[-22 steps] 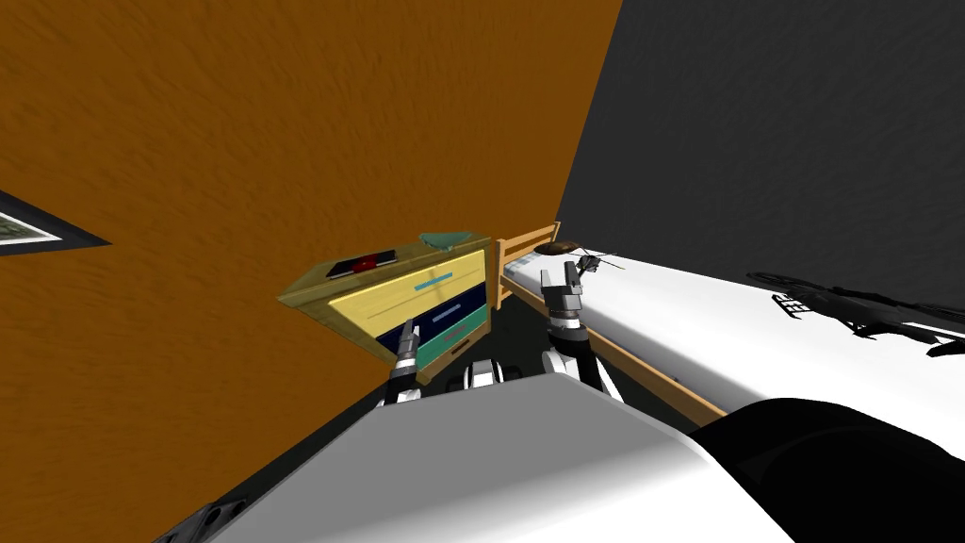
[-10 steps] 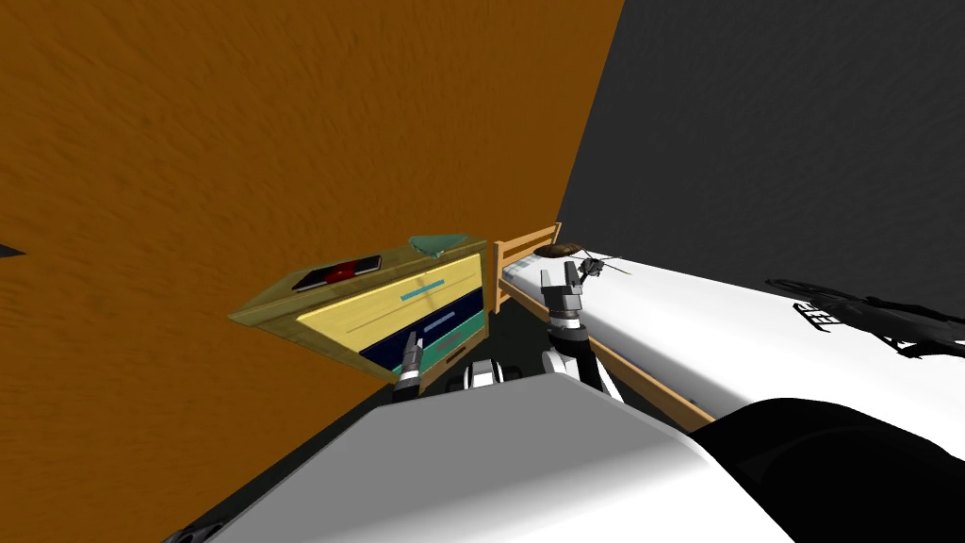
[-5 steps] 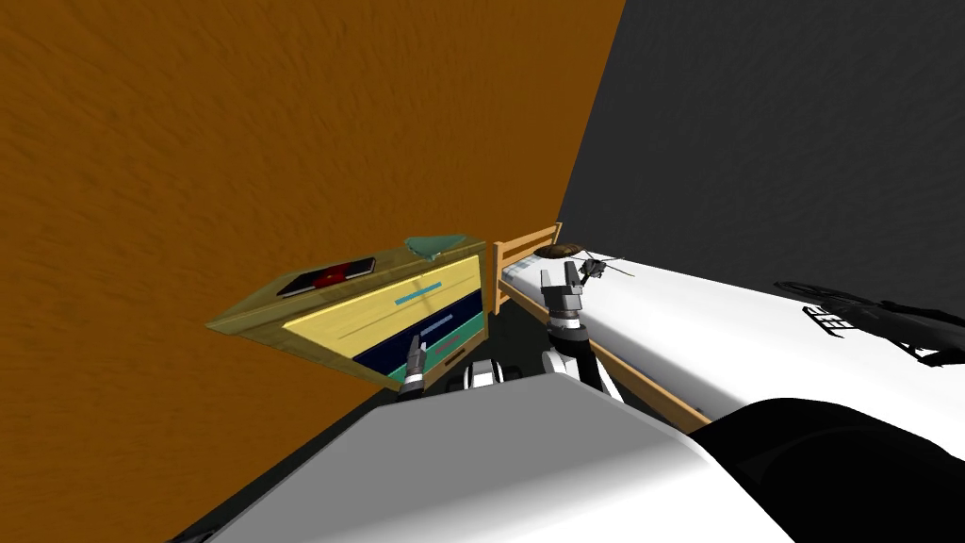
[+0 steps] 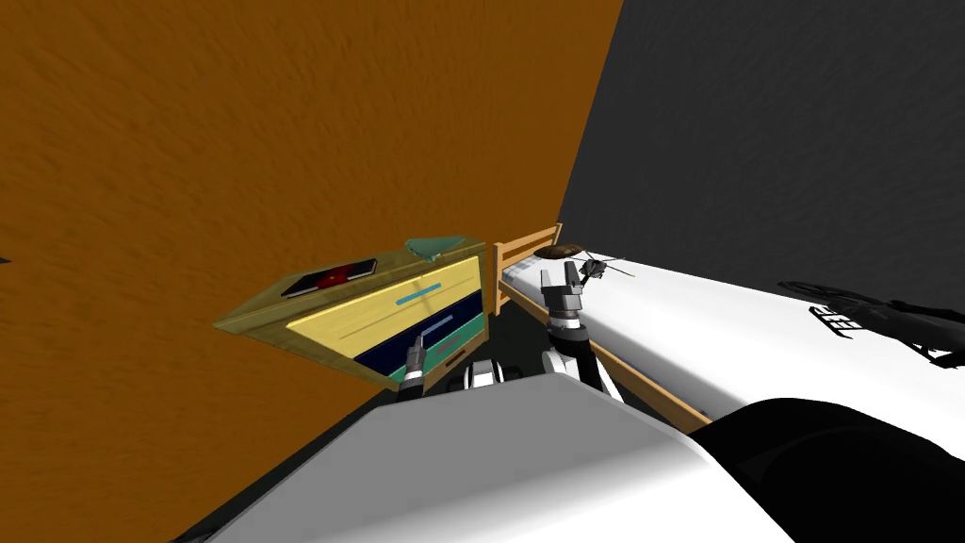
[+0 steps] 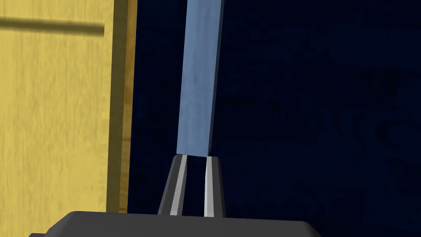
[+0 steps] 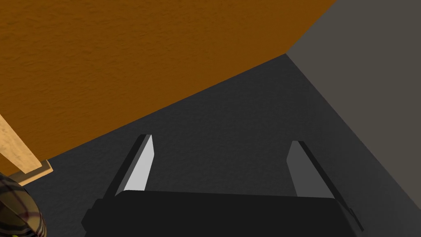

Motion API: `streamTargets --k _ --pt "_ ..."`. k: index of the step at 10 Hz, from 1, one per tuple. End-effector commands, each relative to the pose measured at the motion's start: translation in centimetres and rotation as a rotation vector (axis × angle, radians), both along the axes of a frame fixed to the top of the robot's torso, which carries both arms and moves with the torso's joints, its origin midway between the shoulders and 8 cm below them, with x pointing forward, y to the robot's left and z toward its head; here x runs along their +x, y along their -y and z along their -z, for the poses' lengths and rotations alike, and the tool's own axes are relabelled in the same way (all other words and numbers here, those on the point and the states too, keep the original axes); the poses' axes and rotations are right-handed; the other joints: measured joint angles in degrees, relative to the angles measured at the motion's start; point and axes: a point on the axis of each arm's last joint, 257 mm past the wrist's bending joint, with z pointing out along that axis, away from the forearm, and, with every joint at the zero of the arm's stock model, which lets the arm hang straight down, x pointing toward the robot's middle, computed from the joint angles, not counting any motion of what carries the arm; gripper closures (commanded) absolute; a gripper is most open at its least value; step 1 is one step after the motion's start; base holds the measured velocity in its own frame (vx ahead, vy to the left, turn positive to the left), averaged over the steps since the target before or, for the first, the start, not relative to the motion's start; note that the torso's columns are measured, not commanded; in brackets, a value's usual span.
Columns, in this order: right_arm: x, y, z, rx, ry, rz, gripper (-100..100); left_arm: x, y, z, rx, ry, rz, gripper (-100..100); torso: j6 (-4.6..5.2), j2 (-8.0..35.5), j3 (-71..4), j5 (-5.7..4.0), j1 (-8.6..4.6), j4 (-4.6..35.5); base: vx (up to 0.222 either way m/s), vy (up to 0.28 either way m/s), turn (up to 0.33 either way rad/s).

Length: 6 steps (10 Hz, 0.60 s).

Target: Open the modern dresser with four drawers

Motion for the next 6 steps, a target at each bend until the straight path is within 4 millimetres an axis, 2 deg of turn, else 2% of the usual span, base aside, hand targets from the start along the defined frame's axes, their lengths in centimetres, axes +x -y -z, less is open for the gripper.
streamTargets --k 1,3,4,5,6 --pt "0.0 0.0 0.0 0.000 0.000 0.000 0 -0.1 1.8 0.0 0.001 -0.011 0.060 100 -0.07 0.0 -0.1 -0.13 -0.20 0.1 -0.092 -0.103 0.295" --pt "0.0 0.0 0.0 0.000 0.000 0.000 0 -0.3 3.3 0.0 0.000 -0.020 0.108 100 -0.10 0.3 0.1 -0.25 -0.44 0.2 -0.082 -0.125 0.290" --pt "0.0 0.0 0.0 0.000 0.000 0.000 0 -0.3 2.7 0.0 0.001 -0.016 0.092 100 -0.09 0.3 0.1 -0.23 -0.33 0.2 -0.040 -0.055 0.048" --pt "0.0 0.0 0.0 0.000 0.000 0.000 0 0.7 2.7 -0.2 -0.011 -0.022 0.096 -100 -0.06 0.2 0.0 -0.15 -0.05 0.2 0.046 0.010 -0.041" --pt "0.0 0.0 0.0 0.000 0.000 0.000 0 1.2 2.7 -0.4 -0.017 -0.024 0.096 -100 -0.08 0.0 -0.1 -0.10 0.10 0.1 0.102 0.044 -0.024"
